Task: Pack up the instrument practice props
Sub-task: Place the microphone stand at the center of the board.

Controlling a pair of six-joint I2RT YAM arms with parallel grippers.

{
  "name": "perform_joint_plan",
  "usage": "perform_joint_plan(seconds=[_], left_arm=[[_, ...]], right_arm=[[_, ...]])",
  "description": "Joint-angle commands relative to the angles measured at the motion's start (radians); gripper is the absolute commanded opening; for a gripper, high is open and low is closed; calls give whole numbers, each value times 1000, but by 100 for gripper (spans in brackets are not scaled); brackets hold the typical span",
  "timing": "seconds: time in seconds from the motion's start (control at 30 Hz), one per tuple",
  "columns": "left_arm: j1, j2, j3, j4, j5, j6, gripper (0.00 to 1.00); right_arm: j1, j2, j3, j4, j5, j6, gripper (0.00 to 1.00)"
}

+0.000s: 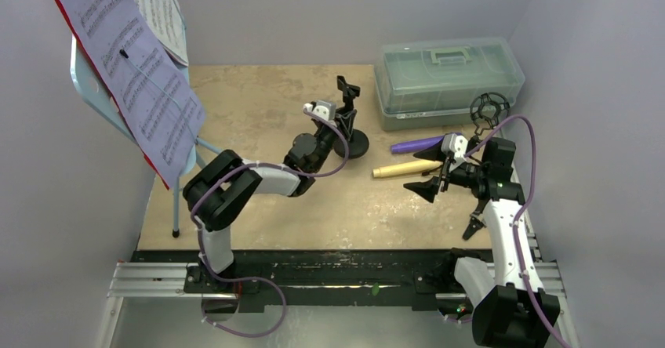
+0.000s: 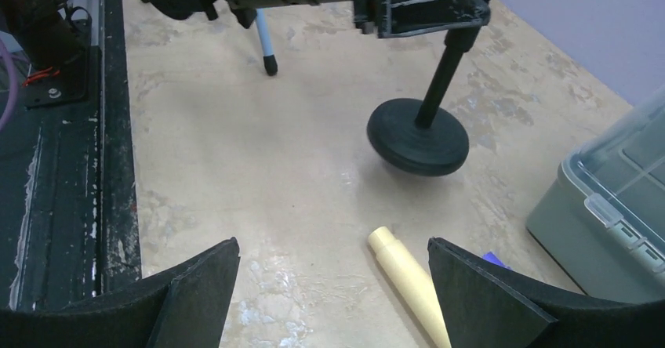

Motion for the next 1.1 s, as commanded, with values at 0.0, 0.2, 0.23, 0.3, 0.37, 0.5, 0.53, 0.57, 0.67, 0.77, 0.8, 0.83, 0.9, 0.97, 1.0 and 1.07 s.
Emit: perform_joint_plan(seconds=[0.0, 0.2, 0.23, 0.3, 0.37, 0.5, 0.53, 0.57, 0.67, 0.77, 0.8, 0.83, 0.9, 0.97, 1.0, 1.07], left_arm=[[28, 109, 170, 138, -211, 113, 0], [61, 357, 433, 209, -327, 237, 0], [69, 390, 493, 199, -328, 237, 0], [87, 450, 581, 168, -327, 231, 0], [101, 505, 674, 123, -322, 234, 0], [123, 610, 847, 38, -300, 238, 0], [127, 635, 892, 14, -289, 240, 0], [132, 662, 932, -11, -279, 242, 0], [138, 731, 1039, -75, -243, 240, 0], [142, 773, 1100, -124, -200, 241, 27], [142, 772, 1096, -133, -190, 243, 37], [142, 762, 1079, -136, -184, 243, 47], [142, 728, 1007, -127, -174, 243, 63], [142, 666, 903, -103, -170, 243, 73], [142, 626, 848, -94, -161, 243, 79], [137, 536, 713, -92, -156, 240, 85]], right_arm=[[0, -17, 44, -17, 16, -31, 93], [-2, -20, 47, -31, 21, -45, 94], [-2, -21, 49, -34, 21, -48, 94], [-2, -22, 50, -38, 20, -53, 94], [-2, -21, 52, -43, 18, -55, 94], [-2, -19, 56, -50, 18, -63, 94], [-2, -18, 57, -53, 18, -64, 94], [-2, -17, 58, -55, 19, -66, 94], [-3, -14, 61, -60, 21, -69, 94], [-3, -14, 61, -60, 23, -72, 95], [-5, -14, 61, -61, 23, -72, 95], [-6, -14, 62, -61, 24, -72, 95], [-7, -14, 61, -63, 24, -75, 95], [-7, -16, 61, -66, 24, -77, 95], [-8, -17, 61, -66, 24, -78, 95], [-11, -19, 61, -69, 24, -81, 95]])
